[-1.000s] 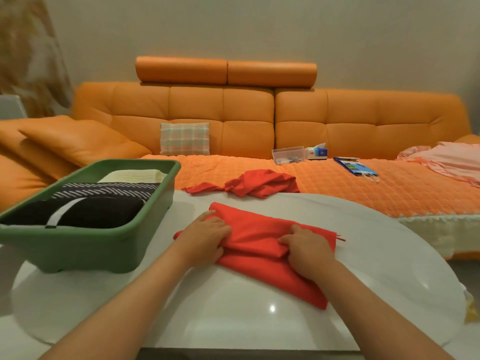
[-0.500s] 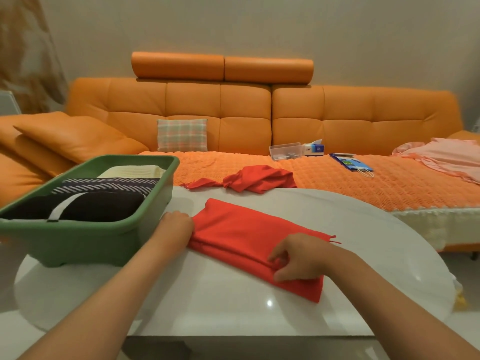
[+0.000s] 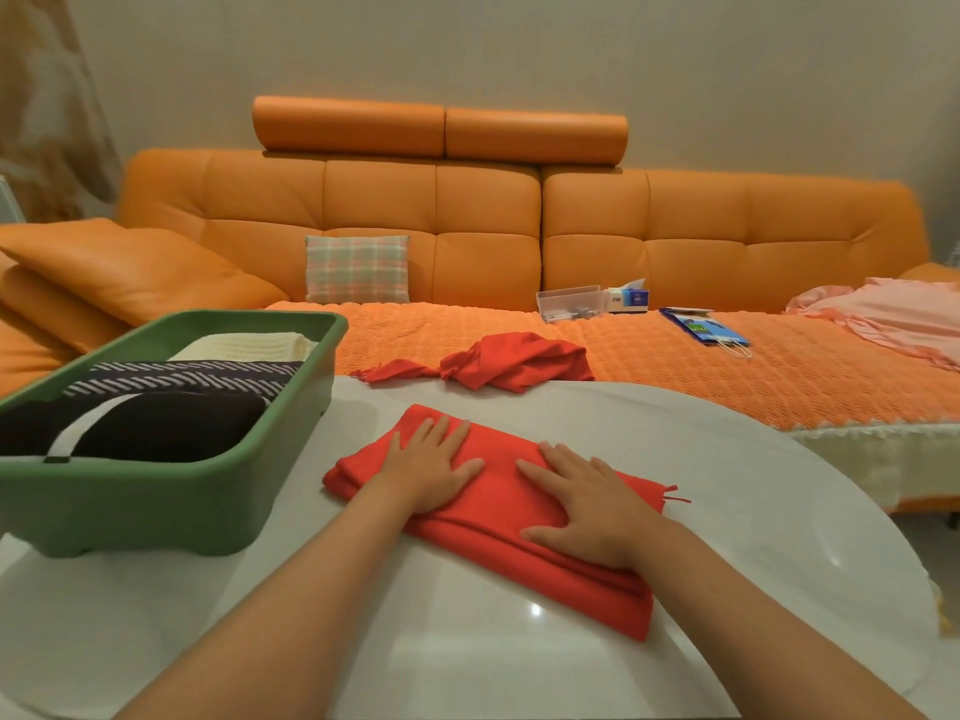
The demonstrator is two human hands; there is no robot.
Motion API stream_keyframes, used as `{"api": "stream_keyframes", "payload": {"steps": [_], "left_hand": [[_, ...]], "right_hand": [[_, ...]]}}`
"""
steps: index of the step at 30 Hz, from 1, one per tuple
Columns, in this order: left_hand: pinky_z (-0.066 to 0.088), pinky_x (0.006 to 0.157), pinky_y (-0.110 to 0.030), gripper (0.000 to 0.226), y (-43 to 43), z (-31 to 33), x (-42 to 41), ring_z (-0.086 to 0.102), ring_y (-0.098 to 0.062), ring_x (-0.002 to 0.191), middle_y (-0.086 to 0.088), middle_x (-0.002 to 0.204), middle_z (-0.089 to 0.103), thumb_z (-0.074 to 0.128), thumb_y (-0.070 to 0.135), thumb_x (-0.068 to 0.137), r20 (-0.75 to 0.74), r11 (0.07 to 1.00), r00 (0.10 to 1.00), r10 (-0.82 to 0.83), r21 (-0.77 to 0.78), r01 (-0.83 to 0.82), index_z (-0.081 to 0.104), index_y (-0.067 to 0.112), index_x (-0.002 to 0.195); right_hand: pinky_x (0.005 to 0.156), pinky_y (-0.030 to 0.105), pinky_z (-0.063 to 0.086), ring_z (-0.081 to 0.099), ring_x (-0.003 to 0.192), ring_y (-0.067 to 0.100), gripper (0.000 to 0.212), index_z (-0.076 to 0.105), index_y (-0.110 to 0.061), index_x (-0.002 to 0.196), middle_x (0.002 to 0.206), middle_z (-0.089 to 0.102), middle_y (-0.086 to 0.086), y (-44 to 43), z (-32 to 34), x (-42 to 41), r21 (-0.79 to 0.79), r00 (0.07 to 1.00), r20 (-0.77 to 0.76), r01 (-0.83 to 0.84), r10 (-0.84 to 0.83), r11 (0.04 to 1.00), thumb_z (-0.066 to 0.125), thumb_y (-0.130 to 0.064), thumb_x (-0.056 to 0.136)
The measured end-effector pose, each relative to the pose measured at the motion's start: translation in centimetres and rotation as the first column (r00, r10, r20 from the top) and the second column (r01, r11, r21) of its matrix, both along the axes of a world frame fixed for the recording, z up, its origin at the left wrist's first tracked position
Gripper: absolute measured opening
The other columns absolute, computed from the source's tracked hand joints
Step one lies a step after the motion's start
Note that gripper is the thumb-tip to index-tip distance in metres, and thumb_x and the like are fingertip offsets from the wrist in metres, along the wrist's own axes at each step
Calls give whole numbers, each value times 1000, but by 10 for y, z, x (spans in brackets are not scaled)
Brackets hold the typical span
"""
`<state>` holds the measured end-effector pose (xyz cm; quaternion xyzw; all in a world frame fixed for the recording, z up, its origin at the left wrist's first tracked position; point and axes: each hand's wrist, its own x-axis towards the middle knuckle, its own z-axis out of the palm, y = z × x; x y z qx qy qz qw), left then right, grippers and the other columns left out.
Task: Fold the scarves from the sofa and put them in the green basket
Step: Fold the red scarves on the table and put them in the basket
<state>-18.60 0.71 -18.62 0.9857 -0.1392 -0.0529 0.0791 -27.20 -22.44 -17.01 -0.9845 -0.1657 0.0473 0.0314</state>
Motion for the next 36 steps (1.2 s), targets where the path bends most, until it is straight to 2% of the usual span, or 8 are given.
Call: {"api": "stream_keyframes", "payload": {"steps": [5,9,12,17,21,26,33,36], "left_hand": [[-2,120,-57,74,30,0,17,-5,-24,153,2,166,-8,18,72,94,-38,990,990,136,46,-134,2,37,157],[-4,120,-53,65,18,1,13,-2,-28,152,-8,166,4,24,57,101,207,979,975,82,165,-117,19,24,157],[18,116,-48,51,-2,5,-4,30,-30,144,-7,155,38,29,40,95,432,983,884,-178,108,146,50,24,139],[45,94,-35,52,-25,15,-49,56,-19,111,3,119,61,45,29,71,197,874,882,-428,-159,460,60,23,120],[43,100,-25,54,-16,16,-60,57,-14,118,4,127,64,51,6,74,189,856,872,-450,-186,482,71,24,120],[23,97,5,43,10,18,-60,57,-13,125,-6,128,66,52,-9,80,163,886,928,-336,-280,370,76,11,110],[44,99,-30,50,24,41,-77,62,-18,113,5,118,71,38,12,69,219,982,963,-154,-71,173,79,23,94],[35,110,-29,51,1,42,-104,52,-16,128,4,138,59,37,22,84,284,943,916,-284,-89,320,68,23,124]], "right_hand": [[122,52,-4,-17,152,14,102,-8,-50,154,165,-20,-6,1,-13,2,-34,999,-4,32,-32,999,-6,-91,60],[118,63,0,-17,152,16,89,-7,-50,154,165,-20,-8,6,-16,3,-43,993,-19,115,-116,992,5,-90,75],[115,67,7,-13,153,22,80,-6,-46,155,165,-18,-6,13,-18,1,-40,966,-16,257,-257,966,14,-82,87],[114,59,17,9,152,32,78,9,-40,158,168,-1,4,21,-6,-8,-25,921,-62,383,-384,923,15,-78,90],[108,45,32,40,136,26,49,51,-38,141,155,40,-1,7,11,-15,113,938,137,306,-319,945,32,-53,97],[121,43,13,-1,153,8,59,26,-40,155,167,0,-8,-3,0,-35,111,997,-51,62,-57,992,40,-52,99],[122,42,4,-11,152,10,70,14,-36,159,166,-12,-7,6,-2,-52,49,998,-39,-56,57,997,33,-63,97],[124,42,-4,-21,149,5,73,7,-30,160,165,-17,-7,15,-8,-54,71,994,-32,-102,105,992,34,-58,99]]}}
